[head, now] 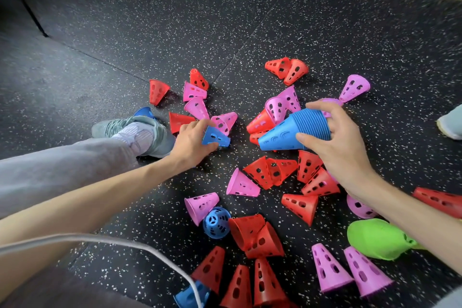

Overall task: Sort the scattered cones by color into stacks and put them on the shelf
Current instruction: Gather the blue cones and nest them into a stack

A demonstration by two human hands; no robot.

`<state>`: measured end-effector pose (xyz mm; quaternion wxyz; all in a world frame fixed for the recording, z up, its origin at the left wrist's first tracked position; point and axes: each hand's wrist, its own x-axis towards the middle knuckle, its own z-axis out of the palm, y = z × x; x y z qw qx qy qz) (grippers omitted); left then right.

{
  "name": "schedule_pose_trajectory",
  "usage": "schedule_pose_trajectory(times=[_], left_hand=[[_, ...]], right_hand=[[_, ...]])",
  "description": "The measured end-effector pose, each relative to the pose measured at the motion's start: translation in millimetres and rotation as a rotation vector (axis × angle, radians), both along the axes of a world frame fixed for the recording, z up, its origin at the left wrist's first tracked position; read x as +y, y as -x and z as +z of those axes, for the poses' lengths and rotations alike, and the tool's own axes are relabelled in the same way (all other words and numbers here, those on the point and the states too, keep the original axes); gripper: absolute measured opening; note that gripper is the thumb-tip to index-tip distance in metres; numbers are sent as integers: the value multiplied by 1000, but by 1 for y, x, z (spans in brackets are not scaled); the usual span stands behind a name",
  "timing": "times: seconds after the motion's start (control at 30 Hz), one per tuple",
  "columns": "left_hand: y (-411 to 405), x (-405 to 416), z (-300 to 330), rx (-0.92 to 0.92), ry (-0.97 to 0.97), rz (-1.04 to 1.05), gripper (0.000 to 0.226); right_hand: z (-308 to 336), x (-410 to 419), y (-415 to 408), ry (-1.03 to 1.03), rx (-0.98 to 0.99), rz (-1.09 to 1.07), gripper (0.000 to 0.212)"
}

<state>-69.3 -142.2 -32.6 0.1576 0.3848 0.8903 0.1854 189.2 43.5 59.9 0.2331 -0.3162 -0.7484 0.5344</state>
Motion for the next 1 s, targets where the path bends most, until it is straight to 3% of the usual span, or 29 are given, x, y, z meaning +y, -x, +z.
schedule_pose_trajectory(times=[0.1,0.23,0.37,0.63,0.8,1.0], left_hand=[[3,-3,-1,-25,174,36,60],[1,0,-5,-48,202,19,55],[-2,3,-7,-45,104,21,51],[-15,7,11,-89,-309,26,29],[-37,17,24,-181,-338,-84,30],[-62,27,32,-210,-314,-202,16]], right_hand=[[-2,-1,0,-2,-6,20,53],[-2,-2,-1,3,-10,21,52],[-1,0,-1,0,-12,10,51],[4,1,0,5,18,0,51],[6,5,-2,-24,19,-21,51],[9,5,-4,-41,16,-44,50]])
